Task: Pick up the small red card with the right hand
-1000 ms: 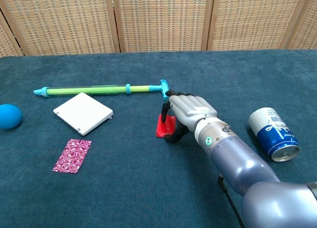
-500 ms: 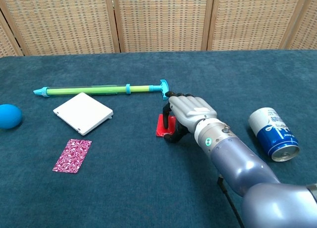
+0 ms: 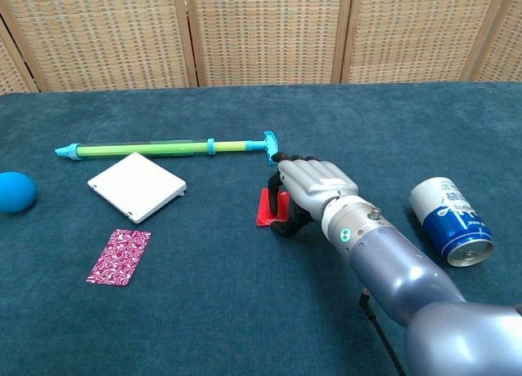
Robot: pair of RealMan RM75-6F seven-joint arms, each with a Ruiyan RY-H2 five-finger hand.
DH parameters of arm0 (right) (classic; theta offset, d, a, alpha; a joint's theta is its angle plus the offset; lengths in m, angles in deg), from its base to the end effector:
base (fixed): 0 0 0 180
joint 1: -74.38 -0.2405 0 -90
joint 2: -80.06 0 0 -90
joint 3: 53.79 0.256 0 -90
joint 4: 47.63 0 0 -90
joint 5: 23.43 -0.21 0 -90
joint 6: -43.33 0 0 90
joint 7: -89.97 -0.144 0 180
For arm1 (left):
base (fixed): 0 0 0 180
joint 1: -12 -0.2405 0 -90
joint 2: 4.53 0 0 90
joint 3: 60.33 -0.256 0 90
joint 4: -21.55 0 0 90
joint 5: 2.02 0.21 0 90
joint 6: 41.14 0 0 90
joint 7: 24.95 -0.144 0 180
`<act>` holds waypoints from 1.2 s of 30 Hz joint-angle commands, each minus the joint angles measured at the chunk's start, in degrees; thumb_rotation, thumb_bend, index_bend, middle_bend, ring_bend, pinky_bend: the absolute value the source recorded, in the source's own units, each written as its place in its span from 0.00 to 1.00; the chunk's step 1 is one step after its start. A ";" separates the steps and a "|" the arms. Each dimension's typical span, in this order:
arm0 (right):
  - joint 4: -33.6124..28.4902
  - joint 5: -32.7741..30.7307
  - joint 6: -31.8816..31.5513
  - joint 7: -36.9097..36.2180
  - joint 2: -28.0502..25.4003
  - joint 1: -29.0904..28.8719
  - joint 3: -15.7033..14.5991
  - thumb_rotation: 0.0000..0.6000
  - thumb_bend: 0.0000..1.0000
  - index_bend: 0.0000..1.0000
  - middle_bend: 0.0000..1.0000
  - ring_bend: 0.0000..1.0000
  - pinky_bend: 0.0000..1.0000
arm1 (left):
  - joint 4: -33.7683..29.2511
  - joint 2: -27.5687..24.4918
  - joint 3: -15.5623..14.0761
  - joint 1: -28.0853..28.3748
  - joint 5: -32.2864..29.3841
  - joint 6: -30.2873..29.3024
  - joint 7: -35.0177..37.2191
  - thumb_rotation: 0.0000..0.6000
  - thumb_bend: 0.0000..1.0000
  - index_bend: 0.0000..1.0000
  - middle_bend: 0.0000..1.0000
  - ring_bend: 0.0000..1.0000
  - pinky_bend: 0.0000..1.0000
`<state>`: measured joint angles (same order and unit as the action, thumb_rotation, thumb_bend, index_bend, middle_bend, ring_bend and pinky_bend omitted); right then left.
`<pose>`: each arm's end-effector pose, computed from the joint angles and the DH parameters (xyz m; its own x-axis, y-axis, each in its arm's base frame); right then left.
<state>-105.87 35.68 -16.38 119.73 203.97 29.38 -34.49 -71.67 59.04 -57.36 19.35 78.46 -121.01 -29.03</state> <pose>-0.0868 -0.3259 -0.1482 0.3484 -0.2448 0.9048 -0.9269 -0.2335 0.2938 -0.3179 0.1941 0.1542 0.4420 0.0777 0.8936 0.8943 0.0391 -0.4458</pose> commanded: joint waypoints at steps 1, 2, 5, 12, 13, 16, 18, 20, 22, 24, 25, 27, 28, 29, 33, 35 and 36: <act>-0.76 0.05 -0.21 0.33 -0.39 0.21 -0.08 1.00 0.48 0.57 0.09 0.00 0.00 | -0.12 -0.06 0.01 -0.02 0.12 -0.13 0.00 1.00 0.14 0.00 0.00 0.00 0.05; -1.01 -0.01 -0.23 0.48 -0.51 0.29 -0.12 1.00 0.50 0.57 0.09 0.00 0.00 | -0.17 -0.09 -0.02 -0.05 0.18 -0.20 0.01 1.00 0.15 0.00 0.00 0.00 0.05; -1.55 -0.18 -0.20 0.82 -0.74 0.46 -0.23 1.00 0.54 0.57 0.09 0.00 0.00 | -0.25 -0.14 -0.06 -0.09 0.31 -0.30 0.03 1.00 0.15 0.00 0.00 0.00 0.05; -2.01 -0.63 0.12 1.30 -0.94 0.58 -0.29 1.00 0.57 0.59 0.09 0.00 0.00 | -0.25 -0.23 -0.03 -0.09 0.29 -0.30 0.25 1.00 0.15 0.00 0.00 0.00 0.05; -2.01 -0.66 0.19 1.31 -0.95 0.56 -0.28 1.00 0.57 0.59 0.09 0.00 0.00 | -0.22 -0.24 0.01 -0.05 0.25 -0.24 0.28 1.00 0.15 0.00 0.00 0.00 0.05; -2.09 -0.67 0.24 1.28 -0.94 0.53 -0.28 1.00 0.58 0.60 0.10 0.00 0.00 | -0.20 -0.21 -0.05 -0.02 0.29 -0.15 0.27 1.00 0.15 0.00 0.00 0.00 0.05; -2.04 -0.56 0.23 1.26 -0.91 0.51 -0.36 1.00 0.59 0.60 0.10 0.00 0.00 | -0.15 -0.16 -0.05 0.01 0.24 -0.06 0.25 1.00 0.15 0.00 0.00 0.00 0.05; -2.09 -0.59 0.29 1.22 -0.90 0.53 -0.39 1.00 0.59 0.60 0.10 0.00 0.00 | -0.12 -0.14 -0.03 0.03 0.18 -0.02 0.24 1.00 0.15 0.00 0.00 0.00 0.05; -2.11 -0.55 0.25 1.22 -0.93 0.51 -0.36 1.00 0.59 0.60 0.11 0.00 0.00 | -0.14 -0.14 0.01 0.02 0.16 -0.10 0.26 1.00 0.15 0.00 0.00 0.00 0.05; -2.18 -0.52 0.24 1.14 -0.97 0.49 -0.31 1.00 0.59 0.60 0.11 0.00 0.00 | -0.17 -0.17 0.03 0.00 0.22 -0.19 0.31 1.00 0.15 0.00 0.00 0.00 0.05; -2.22 -0.49 0.19 1.17 -0.98 0.47 -0.28 1.00 0.59 0.60 0.11 0.00 0.00 | -0.18 -0.18 0.01 -0.01 0.23 -0.20 0.31 1.00 0.15 0.00 0.00 0.00 0.05; -2.31 -0.43 0.15 1.25 -1.02 0.45 -0.32 1.00 0.59 0.60 0.11 0.00 0.00 | -0.19 -0.19 -0.02 -0.03 0.24 -0.19 0.30 1.00 0.14 0.00 0.00 0.00 0.05; -2.35 -0.42 0.14 1.28 -1.03 0.42 -0.30 1.00 0.59 0.60 0.11 0.00 0.00 | -0.18 -0.19 0.00 -0.01 0.23 -0.18 0.33 1.00 0.14 0.00 0.00 0.00 0.05; -2.39 -0.43 0.13 1.32 -1.04 0.39 -0.27 1.00 0.59 0.61 0.11 0.00 0.00 | -0.18 -0.21 -0.01 -0.01 0.23 -0.18 0.33 1.00 0.14 0.00 0.00 0.00 0.05; -2.41 -0.59 0.23 1.49 -1.03 0.23 -0.08 1.00 0.59 0.62 0.11 0.00 0.00 | -0.18 -0.23 0.03 -0.02 0.20 -0.22 0.41 1.00 0.14 0.00 0.00 0.00 0.05; -2.36 -0.68 0.27 1.69 -1.01 0.08 0.05 1.00 0.59 0.62 0.12 0.00 0.00 | -0.16 -0.24 0.04 -0.02 0.17 -0.21 0.44 1.00 0.14 0.00 0.00 0.00 0.05; -2.35 -0.71 0.30 1.74 -0.98 0.00 0.12 1.00 0.60 0.62 0.12 0.00 0.00 | -0.15 -0.24 0.06 -0.01 0.15 -0.20 0.46 1.00 0.14 0.00 0.00 0.00 0.05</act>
<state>-108.23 34.98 -16.10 121.45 202.98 29.41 -34.38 -71.82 58.80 -57.30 19.34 78.61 -121.21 -28.57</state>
